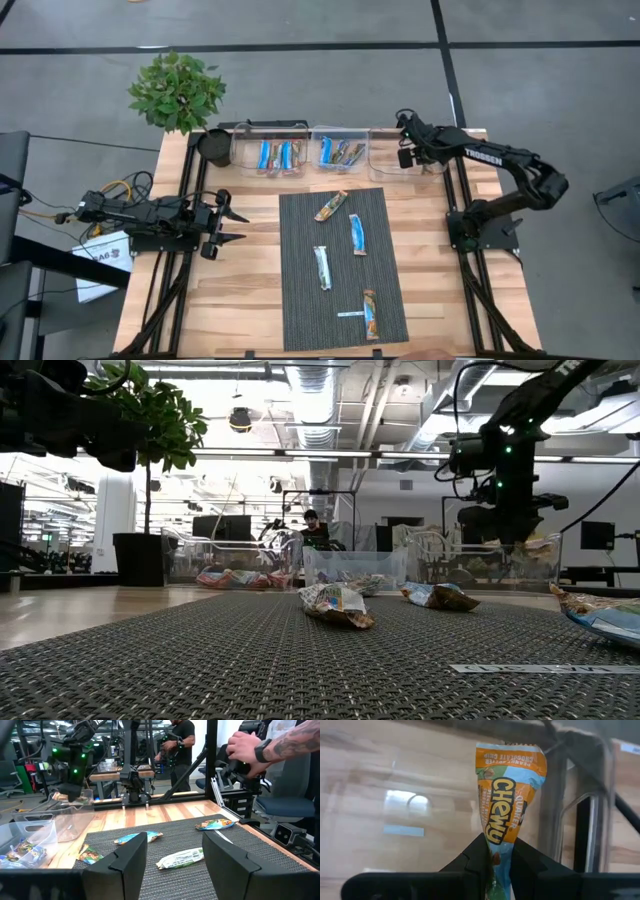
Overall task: Pick and place Granola Bars by type
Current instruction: Put the orange granola bar into the right transparent bin
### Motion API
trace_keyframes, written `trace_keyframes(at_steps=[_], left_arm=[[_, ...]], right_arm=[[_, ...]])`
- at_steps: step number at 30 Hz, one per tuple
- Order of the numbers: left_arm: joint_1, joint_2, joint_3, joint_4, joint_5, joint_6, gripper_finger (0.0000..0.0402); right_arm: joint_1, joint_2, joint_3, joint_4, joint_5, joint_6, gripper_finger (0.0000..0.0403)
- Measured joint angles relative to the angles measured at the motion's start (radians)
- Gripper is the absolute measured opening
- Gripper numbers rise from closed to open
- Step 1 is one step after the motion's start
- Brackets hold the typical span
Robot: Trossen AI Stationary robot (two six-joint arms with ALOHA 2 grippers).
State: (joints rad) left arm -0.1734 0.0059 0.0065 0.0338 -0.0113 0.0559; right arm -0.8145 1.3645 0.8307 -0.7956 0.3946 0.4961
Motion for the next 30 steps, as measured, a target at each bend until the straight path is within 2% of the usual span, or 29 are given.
trace_keyframes(at_steps=[9, 23, 30], left_arm=[[0.0, 0.0, 0.0, 0.0, 0.0, 0.0, 0.0184], [0.0, 0.0, 0.0, 0.0, 0.0, 0.0, 0.0184], [0.0, 0.0, 0.0, 0.0, 0.0, 0.0, 0.0184]], right_arm=[[-0.024, 0.06, 0.0, -0.003, -0.03, 0.0, 0.0054], [-0.065, 0.064, 0.0, -0.004, -0.029, 0.0, 0.0054], [-0.065, 0.064, 0.0, -0.004, -0.029, 0.001, 0.0078]])
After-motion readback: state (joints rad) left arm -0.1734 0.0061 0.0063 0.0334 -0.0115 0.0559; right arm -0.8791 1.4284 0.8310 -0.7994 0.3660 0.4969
